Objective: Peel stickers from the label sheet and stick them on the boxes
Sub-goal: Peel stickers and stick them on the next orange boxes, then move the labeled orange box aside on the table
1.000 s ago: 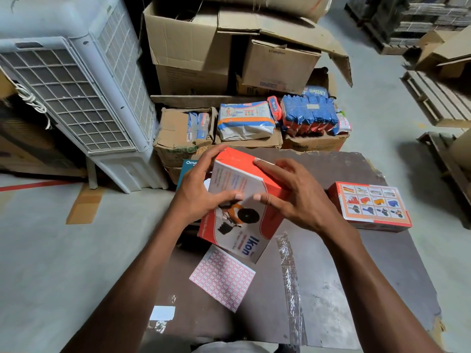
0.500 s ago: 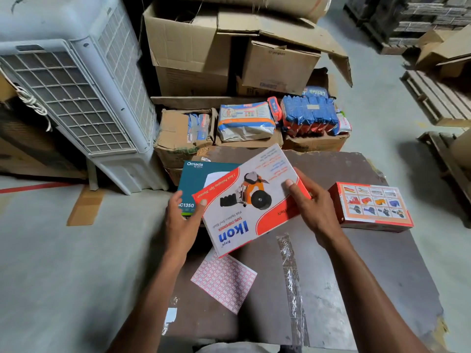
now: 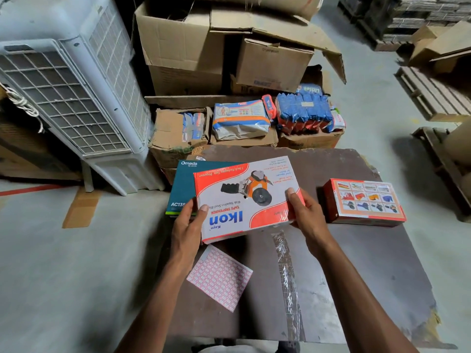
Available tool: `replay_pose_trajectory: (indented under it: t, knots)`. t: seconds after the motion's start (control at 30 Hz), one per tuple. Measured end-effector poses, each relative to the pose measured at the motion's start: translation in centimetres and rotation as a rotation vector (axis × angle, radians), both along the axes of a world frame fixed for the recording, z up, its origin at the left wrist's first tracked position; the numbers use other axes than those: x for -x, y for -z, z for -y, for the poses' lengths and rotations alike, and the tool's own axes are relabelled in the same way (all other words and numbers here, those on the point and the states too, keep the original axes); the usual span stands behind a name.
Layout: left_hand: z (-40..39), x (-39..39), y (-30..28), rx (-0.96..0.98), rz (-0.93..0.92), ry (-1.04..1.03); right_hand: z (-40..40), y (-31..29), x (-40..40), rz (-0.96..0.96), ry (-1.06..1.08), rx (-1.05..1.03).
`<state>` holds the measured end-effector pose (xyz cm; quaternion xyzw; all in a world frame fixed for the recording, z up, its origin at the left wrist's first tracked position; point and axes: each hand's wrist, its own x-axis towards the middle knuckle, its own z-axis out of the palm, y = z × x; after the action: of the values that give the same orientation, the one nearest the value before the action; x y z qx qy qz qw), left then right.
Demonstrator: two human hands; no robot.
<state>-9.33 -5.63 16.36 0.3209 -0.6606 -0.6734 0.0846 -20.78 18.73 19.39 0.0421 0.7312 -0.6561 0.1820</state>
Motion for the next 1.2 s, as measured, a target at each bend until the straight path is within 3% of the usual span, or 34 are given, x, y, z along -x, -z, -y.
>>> replay_pose_trajectory:
  t: [0.2, 0.4, 0.7, 0.9, 1.2]
  knots:
    - [-2.2, 1.5, 0.1, 0.007, 0.012, 0.005, -2.5, 0.6, 0.0, 0.006, -0.034, -0.051]
    - [-6.4, 4.0, 0.0, 0.090, -0.021, 0.051, -6.8, 1.2, 0.9, 0.006, 0.070, -0.085]
    - [-19.1, 11.7, -0.1, 0.008, -0.079, 0.261, -20.8, 3.6, 6.5, 0.059, 0.276, -0.143]
    - [-27.6, 18.4, 3.5, 0.025, 0.003, 0.395, -29.9, 6.1, 12.3, 0.043, 0.321, -0.224]
    - [-33.9, 25.8, 8.5, -0.072, 0.128, 0.328, -35.6, 11.1, 19.6, 0.077, 0.263, -0.278]
